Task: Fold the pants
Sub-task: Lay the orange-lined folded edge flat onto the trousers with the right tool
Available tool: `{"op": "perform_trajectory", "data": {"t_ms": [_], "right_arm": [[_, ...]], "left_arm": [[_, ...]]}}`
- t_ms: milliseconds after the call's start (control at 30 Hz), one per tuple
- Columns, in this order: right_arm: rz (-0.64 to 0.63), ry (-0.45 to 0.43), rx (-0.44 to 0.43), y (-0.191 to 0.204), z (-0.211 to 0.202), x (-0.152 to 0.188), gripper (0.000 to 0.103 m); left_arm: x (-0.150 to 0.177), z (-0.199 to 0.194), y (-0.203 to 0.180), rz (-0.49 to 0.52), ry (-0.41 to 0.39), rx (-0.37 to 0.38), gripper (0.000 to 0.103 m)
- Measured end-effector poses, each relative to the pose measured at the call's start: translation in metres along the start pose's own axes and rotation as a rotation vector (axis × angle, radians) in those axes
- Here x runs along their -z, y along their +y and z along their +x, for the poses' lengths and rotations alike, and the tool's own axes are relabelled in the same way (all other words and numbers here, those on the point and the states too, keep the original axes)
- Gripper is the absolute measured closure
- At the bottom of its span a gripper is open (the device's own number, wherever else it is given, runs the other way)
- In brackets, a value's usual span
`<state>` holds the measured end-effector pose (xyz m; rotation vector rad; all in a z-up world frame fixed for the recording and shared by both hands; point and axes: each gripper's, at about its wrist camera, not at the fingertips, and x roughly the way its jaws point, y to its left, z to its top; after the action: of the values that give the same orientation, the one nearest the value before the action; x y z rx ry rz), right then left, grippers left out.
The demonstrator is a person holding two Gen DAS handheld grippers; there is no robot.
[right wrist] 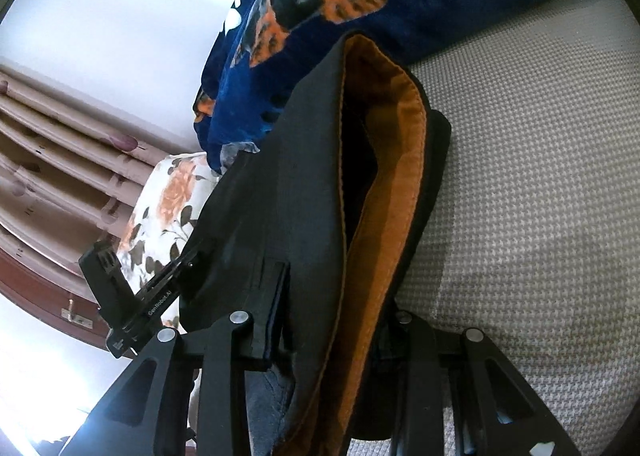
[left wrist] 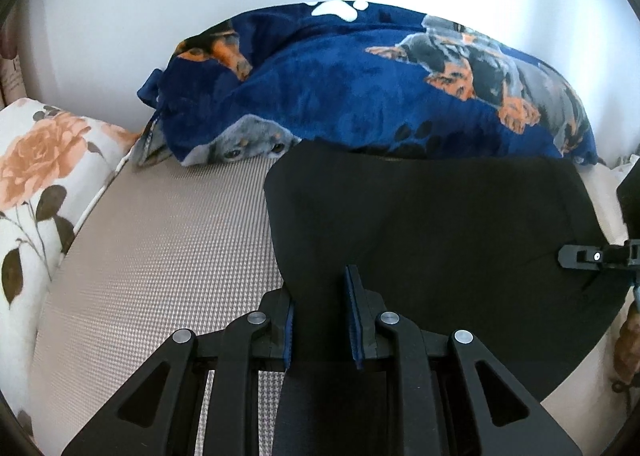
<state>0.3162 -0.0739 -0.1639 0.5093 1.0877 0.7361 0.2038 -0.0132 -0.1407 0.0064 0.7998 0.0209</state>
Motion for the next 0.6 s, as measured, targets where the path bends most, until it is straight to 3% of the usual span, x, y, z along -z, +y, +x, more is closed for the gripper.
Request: {"op": "perform_trajectory", "data": {"t_ms": [233,600], "right_arm": [[-0.077,-0.035,0.088,0.01,0.002,0.006,0.073],[-0.179,-0.104,0.261,0.028,0.002,0.019,0.065]], "left_arm": [[0.006,0.007,0.003,-0.02,0.005,0.002,0.079],[0.008,0.007,0.002,-0.032,-0.002,-0.015,0.075]]}}
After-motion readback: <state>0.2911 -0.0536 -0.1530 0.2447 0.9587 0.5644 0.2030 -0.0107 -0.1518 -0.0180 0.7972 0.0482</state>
